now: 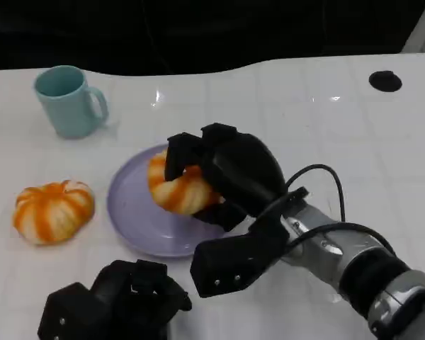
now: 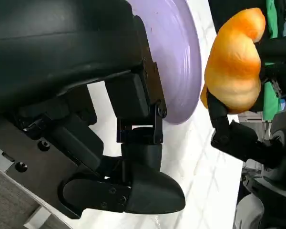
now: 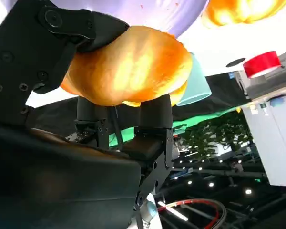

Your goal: Grasp the bread from the table and place it into the plate.

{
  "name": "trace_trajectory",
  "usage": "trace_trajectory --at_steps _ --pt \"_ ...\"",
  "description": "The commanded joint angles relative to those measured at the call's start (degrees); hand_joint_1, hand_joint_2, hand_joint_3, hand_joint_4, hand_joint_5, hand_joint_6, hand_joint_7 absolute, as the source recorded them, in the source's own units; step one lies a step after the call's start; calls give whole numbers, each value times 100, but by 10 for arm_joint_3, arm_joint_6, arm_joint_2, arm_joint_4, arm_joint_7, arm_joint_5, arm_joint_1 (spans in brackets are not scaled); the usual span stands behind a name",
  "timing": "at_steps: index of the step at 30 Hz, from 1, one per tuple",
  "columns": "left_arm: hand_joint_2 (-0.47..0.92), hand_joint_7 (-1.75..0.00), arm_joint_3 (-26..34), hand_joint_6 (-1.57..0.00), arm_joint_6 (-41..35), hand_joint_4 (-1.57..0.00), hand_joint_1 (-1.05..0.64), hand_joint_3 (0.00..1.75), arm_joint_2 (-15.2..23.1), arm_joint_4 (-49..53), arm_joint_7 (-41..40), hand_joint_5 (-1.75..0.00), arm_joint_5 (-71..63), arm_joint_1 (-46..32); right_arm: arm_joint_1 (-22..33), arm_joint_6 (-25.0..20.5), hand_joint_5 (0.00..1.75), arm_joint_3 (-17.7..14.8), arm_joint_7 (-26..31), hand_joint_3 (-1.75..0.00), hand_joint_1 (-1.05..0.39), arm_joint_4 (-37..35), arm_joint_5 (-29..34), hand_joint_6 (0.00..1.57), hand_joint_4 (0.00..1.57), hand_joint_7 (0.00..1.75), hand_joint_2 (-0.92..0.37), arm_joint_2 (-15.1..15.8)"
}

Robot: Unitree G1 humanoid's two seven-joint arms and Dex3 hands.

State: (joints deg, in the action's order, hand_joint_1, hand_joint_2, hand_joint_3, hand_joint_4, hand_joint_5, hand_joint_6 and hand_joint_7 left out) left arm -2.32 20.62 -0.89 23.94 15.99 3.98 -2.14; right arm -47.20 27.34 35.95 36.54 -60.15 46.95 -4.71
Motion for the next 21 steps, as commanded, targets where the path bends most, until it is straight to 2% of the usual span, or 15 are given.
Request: trace_trajectory --at_steps 1,2,3,4,6,7,9,12,16,21 --pt "55 -63 1 -146 -3 -157 -105 64 4 -9 -3 -120 2 -6 -21 0 168 1 9 -113 -18 -26 -4 79 86 139 -34 -9" --pt "55 -62 2 -146 -2 -157 -105 63 4 -9 -3 -120 2 -6 -22 -7 150 2 2 -90 -23 -26 -4 83 80 102 -46 -9" --pt "55 -62 2 -147 -2 -157 -105 63 3 -8 -2 -120 3 -6 -23 -12 136 3 -7 -74 -25 -26 -4 84 76 79 -54 -9" --pt "55 -62 1 -147 -3 -157 -105 63 4 -9 -3 -120 1 -6 -25 -25 126 5 -31 -60 -26 -24 -5 86 72 61 -61 -10" --pt "55 -62 1 -147 -4 -157 -105 63 4 -9 -4 -120 0 -5 -27 -44 77 8 -65 -30 -31 -19 -7 74 58 21 -77 -10" --pt "55 -62 1 -147 -2 -157 -105 63 4 -8 -3 -120 1 -5 -27 -57 65 10 -83 -24 -34 -15 -6 69 52 13 -81 -10" --pt "55 -62 2 -147 -2 -157 -105 62 3 -7 -2 -120 2 -5 -25 -78 42 13 -114 -13 -46 -3 -6 50 31 3 -89 -9" --pt "55 -62 2 -147 -1 -157 -105 62 3 -8 -2 -119 2 -5 -19 -102 31 15 -149 -14 -59 22 -5 38 14 0 -92 -5" --pt "55 -61 1 -147 -2 -157 -105 61 5 -9 -2 -119 0 -5 -8 -120 31 13 -185 -15 -64 58 -10 32 8 0 -92 2" --pt "55 -61 2 -147 -1 -157 -105 61 5 -8 -1 -119 1 -5 5 -129 32 10 -196 -17 -68 88 -14 27 7 0 -92 8"
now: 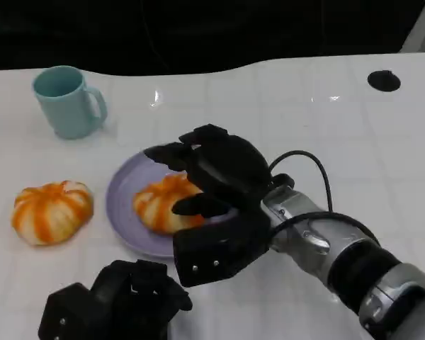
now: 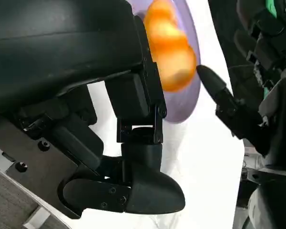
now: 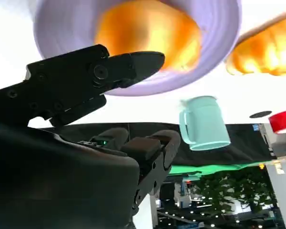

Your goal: Grasp the bread from the table and place it into the plate.

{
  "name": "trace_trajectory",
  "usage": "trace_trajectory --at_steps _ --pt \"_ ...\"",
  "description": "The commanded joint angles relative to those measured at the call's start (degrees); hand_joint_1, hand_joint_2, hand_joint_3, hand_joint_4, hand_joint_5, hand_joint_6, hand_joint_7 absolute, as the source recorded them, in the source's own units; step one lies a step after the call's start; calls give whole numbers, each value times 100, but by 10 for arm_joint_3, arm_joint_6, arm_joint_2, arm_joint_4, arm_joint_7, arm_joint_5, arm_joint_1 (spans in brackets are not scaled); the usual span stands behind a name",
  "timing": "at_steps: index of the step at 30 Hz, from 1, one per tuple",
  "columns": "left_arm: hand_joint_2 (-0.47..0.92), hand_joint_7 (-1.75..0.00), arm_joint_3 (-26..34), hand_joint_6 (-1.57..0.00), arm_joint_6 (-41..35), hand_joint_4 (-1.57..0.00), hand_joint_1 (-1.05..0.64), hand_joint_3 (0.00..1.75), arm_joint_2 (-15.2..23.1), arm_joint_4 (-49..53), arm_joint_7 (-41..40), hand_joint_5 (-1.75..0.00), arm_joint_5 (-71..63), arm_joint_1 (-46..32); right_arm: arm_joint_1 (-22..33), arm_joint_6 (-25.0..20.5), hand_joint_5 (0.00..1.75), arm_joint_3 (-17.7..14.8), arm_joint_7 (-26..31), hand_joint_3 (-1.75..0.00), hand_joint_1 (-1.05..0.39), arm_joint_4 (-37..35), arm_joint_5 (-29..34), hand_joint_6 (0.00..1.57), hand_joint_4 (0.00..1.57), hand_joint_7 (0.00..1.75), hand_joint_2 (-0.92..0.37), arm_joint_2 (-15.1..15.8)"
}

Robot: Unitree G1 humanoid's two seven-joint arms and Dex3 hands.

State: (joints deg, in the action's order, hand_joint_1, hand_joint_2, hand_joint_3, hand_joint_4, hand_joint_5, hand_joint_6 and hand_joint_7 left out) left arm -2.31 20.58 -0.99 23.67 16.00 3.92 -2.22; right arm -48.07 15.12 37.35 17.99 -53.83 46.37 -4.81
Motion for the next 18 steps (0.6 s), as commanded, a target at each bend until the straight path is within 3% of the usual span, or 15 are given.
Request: trace_trajectory --at_steps 1,10,18 --pt "56 -61 2 -147 0 -157 -105 61 7 -4 -2 -119 1 -3 18 -6 33 -5 -12 -18 -69 32 -10 25 7 0 -92 11" --pt "56 -60 3 -147 0 -157 -105 60 7 -1 -4 -119 -1 0 74 -10 38 -26 -39 -19 -70 141 -28 27 8 2 -92 49" --pt "57 -61 5 -147 -2 -157 -105 60 7 1 -4 -119 0 3 177 34 44 -64 -68 -19 -63 276 -65 30 12 3 -92 118"
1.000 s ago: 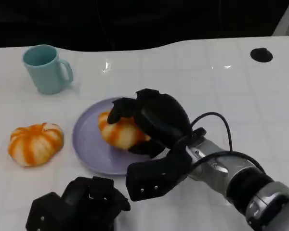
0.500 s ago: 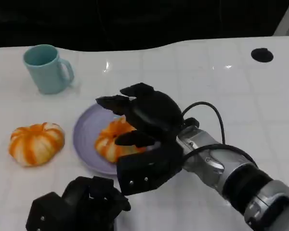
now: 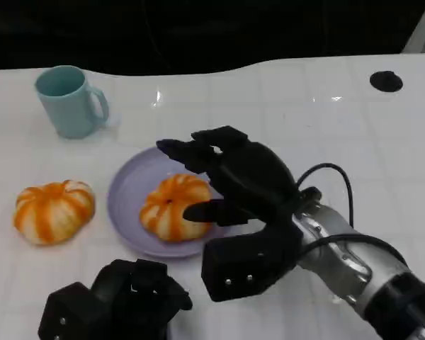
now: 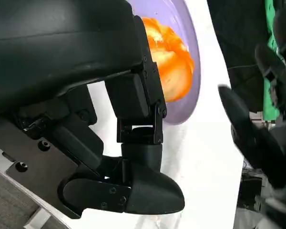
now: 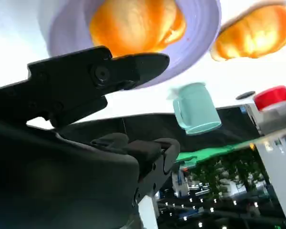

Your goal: Grasp the bread from the table and place it into the plate.

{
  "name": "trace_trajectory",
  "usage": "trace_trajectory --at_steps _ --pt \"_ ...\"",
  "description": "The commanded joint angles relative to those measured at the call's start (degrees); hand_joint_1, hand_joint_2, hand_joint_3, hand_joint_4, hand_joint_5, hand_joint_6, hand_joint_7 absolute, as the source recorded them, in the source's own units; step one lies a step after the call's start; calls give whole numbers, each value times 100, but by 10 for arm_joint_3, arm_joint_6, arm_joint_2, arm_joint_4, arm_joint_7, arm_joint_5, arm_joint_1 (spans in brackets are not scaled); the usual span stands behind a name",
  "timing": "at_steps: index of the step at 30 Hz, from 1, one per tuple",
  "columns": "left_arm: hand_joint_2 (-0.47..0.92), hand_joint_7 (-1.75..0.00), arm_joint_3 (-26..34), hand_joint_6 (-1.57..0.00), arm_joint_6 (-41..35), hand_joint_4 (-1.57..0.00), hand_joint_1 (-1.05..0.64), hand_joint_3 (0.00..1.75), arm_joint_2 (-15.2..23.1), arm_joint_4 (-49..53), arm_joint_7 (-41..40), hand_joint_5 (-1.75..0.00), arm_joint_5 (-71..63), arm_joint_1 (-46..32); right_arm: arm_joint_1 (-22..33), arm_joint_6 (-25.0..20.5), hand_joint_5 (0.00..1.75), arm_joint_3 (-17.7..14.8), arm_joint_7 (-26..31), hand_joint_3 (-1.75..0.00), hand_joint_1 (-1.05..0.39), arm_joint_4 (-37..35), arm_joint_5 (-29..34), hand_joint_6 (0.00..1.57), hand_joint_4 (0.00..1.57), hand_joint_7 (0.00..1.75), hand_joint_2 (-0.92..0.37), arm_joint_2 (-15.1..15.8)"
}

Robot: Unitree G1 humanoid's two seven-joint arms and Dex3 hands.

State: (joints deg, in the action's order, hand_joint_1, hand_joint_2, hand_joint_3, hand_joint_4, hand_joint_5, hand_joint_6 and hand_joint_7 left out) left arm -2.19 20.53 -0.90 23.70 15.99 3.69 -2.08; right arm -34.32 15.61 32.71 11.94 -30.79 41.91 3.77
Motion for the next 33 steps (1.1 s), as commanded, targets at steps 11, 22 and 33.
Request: trace_trajectory --at_steps 11,22,33 --pt "58 -61 7 -147 0 -157 -105 59 6 8 -2 -119 4 5 152 201 75 -92 22 -9 -46 83 -114 60 42 16 -91 78" --pt "58 -60 6 -148 1 -157 -105 58 7 7 -3 -119 2 6 226 331 162 -160 3 -112 -27 53 -197 75 72 117 -43 92" --pt "59 -59 8 -149 -2 -157 -105 58 9 10 -1 -117 3 10 295 351 172 -208 -43 -111 -29 67 -231 73 72 130 -43 115"
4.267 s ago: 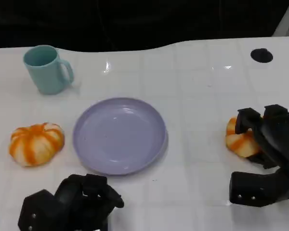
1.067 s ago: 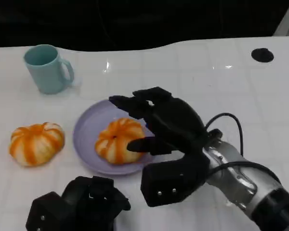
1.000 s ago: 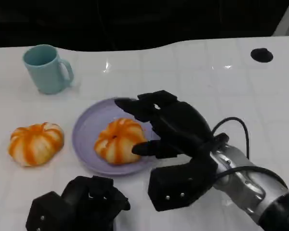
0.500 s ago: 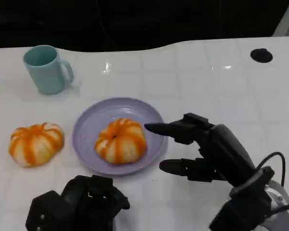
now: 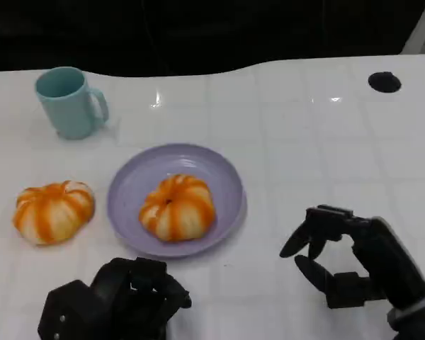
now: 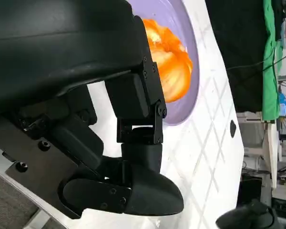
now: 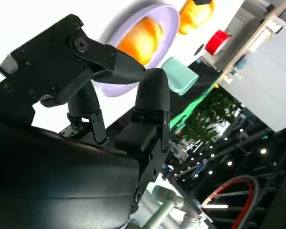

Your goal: Grasp the bread from the table and place it into the plate.

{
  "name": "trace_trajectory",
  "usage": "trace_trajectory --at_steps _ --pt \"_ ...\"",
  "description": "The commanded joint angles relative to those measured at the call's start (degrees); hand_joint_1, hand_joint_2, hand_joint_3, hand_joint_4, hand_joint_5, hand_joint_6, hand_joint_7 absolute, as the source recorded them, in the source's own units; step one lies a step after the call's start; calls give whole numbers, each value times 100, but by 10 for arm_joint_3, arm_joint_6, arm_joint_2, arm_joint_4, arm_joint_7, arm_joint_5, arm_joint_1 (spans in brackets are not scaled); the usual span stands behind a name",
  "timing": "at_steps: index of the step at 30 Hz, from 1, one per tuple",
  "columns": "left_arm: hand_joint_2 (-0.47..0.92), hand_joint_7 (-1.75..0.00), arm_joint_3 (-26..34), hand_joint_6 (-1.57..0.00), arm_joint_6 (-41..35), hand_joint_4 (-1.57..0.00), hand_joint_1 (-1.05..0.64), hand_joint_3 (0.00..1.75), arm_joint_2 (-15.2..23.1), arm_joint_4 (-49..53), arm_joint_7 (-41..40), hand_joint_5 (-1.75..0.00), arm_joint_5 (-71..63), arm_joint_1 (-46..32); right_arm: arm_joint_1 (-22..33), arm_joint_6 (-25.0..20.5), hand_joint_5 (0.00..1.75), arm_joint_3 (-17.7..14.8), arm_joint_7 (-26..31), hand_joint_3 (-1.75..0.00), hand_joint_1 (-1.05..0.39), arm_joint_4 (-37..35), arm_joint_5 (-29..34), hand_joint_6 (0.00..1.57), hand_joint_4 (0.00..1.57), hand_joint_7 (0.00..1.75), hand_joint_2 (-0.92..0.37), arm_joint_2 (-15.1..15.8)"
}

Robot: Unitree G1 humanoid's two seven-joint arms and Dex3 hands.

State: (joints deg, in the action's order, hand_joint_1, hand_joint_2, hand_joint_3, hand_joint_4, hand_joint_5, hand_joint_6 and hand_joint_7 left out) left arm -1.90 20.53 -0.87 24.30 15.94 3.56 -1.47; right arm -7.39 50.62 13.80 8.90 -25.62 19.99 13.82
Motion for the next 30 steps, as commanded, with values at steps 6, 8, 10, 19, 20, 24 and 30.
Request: trace_trajectory --at_steps 6,8,10,19,20,24,30 --pt "59 -59 8 -150 -6 -157 -105 58 9 4 -1 -118 6 6 68 -12 174 -33 -42 -100 -31 30 -37 71 70 134 -49 13" --pt "59 -59 8 -150 -5 -157 -105 58 10 4 -1 -118 5 5 83 -20 175 -36 -51 -98 -31 38 -43 70 71 134 -50 13" --pt "59 -59 9 -150 -5 -157 -105 58 10 3 -1 -118 6 5 92 -27 175 -40 -58 -97 -31 46 -46 70 71 135 -50 12" --pt "60 -59 14 -150 8 -157 -105 59 16 14 5 -119 9 7 108 -33 175 -50 -64 -95 -32 36 -39 66 73 140 -54 7" --pt "60 -59 14 -150 8 -157 -105 59 16 14 5 -119 9 7 108 -32 175 -50 -63 -95 -32 34 -38 66 73 140 -54 7" --pt "60 -60 15 -150 0 -157 -105 58 16 9 4 -119 11 6 107 -35 175 -51 -61 -94 -33 25 -35 66 73 141 -55 3" --pt "60 -60 14 -149 9 -157 -105 58 18 15 4 -120 9 7 97 -21 175 -51 -51 -89 -35 3 -25 65 72 142 -58 -2"
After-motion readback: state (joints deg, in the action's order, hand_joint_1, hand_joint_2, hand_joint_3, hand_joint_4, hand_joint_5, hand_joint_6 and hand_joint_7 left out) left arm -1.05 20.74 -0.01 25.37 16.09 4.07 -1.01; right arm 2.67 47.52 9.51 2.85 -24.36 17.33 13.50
